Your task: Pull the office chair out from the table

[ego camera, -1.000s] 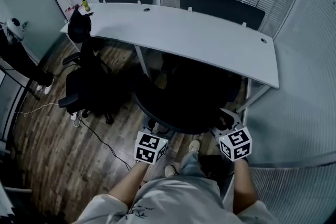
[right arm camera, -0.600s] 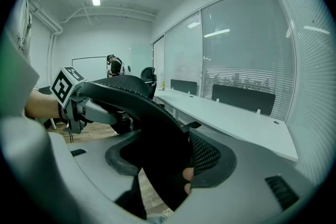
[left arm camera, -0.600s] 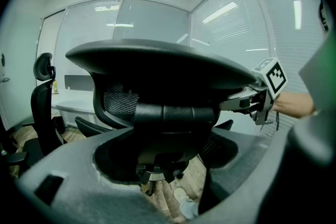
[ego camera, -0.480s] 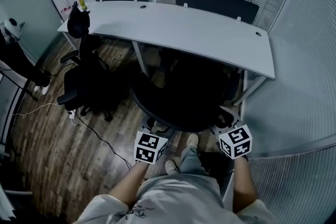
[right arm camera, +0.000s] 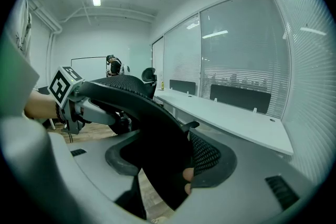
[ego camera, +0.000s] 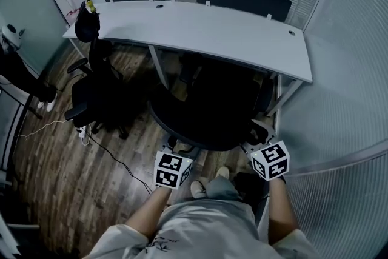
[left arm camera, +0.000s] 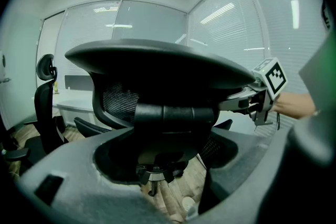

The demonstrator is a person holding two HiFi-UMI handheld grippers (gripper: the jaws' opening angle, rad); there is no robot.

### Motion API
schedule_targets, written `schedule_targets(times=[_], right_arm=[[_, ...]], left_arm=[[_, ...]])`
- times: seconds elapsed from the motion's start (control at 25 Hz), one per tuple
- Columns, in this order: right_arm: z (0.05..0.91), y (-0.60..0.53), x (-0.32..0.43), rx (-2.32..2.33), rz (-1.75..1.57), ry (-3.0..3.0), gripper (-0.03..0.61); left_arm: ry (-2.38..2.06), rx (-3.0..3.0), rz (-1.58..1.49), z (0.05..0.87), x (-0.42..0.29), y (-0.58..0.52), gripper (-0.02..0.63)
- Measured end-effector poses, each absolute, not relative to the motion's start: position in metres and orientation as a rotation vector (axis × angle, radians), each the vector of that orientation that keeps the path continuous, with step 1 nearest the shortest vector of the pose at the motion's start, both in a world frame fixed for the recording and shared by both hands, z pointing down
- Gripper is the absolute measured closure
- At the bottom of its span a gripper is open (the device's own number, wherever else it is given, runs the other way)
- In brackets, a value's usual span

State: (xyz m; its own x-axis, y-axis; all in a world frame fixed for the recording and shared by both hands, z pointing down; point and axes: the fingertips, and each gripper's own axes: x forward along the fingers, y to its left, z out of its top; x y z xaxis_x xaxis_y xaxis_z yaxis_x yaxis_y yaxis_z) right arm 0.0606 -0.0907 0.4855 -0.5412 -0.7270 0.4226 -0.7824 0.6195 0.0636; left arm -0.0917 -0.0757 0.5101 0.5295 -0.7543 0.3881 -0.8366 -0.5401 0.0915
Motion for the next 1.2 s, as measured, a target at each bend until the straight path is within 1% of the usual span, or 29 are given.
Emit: schedule_targets(times=[0.56, 1.2], right_arm=[[0.488, -0.066, 0.077, 1.188, 0.189, -2.45, 0.364], [0.489, -0.027, 0.071, 1.149, 0.233, -2.463, 0.364]], left_arm=[[-1.349, 2.487, 0.459, 0.513, -0.075, -0.048, 0.282], [-1.36, 2.453, 0.47, 0.511, -0.082, -0.008, 0.285]])
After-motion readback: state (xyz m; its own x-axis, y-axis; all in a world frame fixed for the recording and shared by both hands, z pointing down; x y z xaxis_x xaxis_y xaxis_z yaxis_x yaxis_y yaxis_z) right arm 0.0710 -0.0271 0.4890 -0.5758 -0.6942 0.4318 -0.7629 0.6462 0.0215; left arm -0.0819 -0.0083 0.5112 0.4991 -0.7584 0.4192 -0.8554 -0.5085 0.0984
